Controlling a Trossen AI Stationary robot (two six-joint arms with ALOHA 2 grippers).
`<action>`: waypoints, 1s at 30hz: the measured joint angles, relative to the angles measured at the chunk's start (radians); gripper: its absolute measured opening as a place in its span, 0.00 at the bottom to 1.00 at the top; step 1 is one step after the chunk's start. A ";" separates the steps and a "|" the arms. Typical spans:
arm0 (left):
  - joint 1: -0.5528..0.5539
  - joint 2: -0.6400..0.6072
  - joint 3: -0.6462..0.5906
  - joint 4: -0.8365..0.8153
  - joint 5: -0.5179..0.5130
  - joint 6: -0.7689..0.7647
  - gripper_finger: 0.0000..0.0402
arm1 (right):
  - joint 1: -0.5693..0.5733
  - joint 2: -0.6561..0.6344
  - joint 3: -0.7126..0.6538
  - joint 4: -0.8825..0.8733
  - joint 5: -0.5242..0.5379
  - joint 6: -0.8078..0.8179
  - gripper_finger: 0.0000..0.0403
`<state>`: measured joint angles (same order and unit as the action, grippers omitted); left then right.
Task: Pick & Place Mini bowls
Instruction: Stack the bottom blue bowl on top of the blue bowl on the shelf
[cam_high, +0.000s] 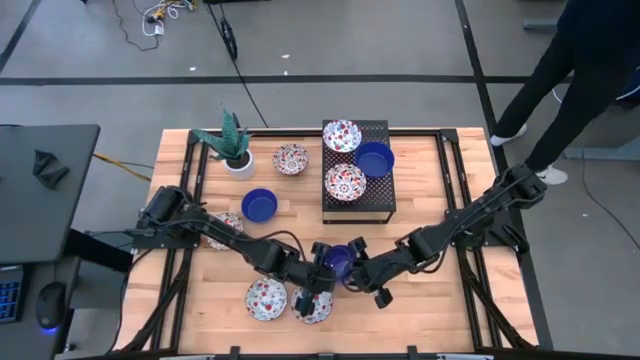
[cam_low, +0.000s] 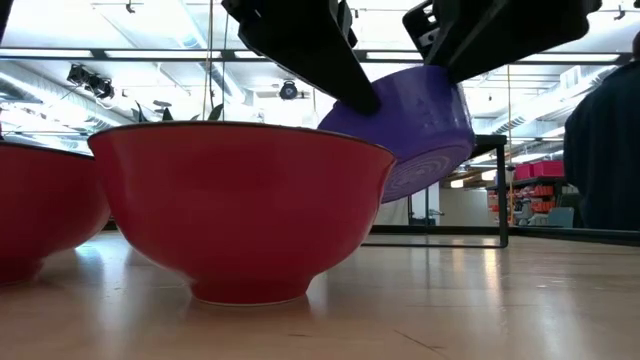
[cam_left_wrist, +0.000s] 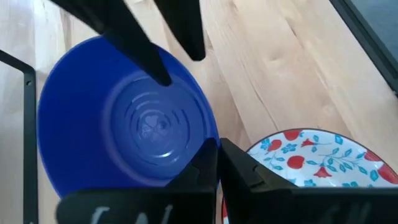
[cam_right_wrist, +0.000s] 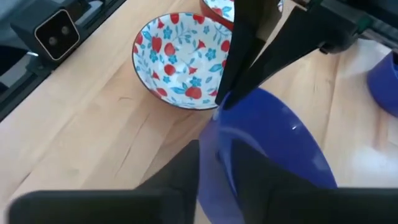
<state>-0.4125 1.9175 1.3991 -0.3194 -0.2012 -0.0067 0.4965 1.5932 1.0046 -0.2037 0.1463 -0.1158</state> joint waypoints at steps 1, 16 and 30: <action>0.001 0.000 0.000 0.003 0.000 -0.002 0.02 | 0.000 0.000 0.000 0.001 0.000 0.003 0.19; 0.007 0.001 0.003 0.131 -0.012 -0.012 0.17 | 0.034 -0.001 0.000 -0.074 -0.043 0.149 0.01; -0.014 -0.052 0.039 -0.063 -0.107 -0.025 0.55 | 0.290 -0.107 -0.002 -0.333 0.105 0.577 0.00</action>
<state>-0.4267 1.8650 1.4383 -0.3823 -0.3078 -0.0312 0.7862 1.4860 1.0031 -0.5365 0.2514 0.4611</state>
